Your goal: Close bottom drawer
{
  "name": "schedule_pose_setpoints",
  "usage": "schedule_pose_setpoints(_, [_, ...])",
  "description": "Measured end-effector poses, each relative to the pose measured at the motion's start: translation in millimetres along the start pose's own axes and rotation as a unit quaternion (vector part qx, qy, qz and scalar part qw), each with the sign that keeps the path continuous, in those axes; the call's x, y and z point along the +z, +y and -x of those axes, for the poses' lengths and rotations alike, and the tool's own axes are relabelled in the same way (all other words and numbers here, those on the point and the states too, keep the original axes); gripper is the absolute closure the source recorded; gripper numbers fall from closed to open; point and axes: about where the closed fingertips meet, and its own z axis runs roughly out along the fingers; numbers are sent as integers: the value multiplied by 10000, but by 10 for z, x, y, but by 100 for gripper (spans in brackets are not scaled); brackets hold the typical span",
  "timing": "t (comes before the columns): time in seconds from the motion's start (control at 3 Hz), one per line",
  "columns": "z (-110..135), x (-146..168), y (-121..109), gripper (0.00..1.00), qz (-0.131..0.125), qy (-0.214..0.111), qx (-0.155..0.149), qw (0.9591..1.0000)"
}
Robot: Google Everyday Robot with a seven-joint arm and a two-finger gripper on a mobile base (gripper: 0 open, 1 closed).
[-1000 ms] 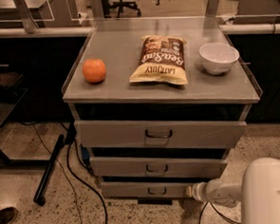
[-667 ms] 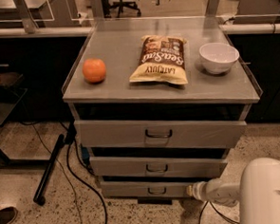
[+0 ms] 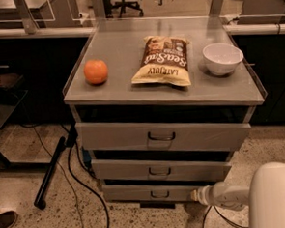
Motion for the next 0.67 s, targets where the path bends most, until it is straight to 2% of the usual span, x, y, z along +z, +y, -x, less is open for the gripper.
schedule_pose_setpoints(0.33, [-271,-423,-115,100,194,312,299,9989])
schedule_pose_setpoints(0.67, [-560,-971,-359,100,153,417,703,9965])
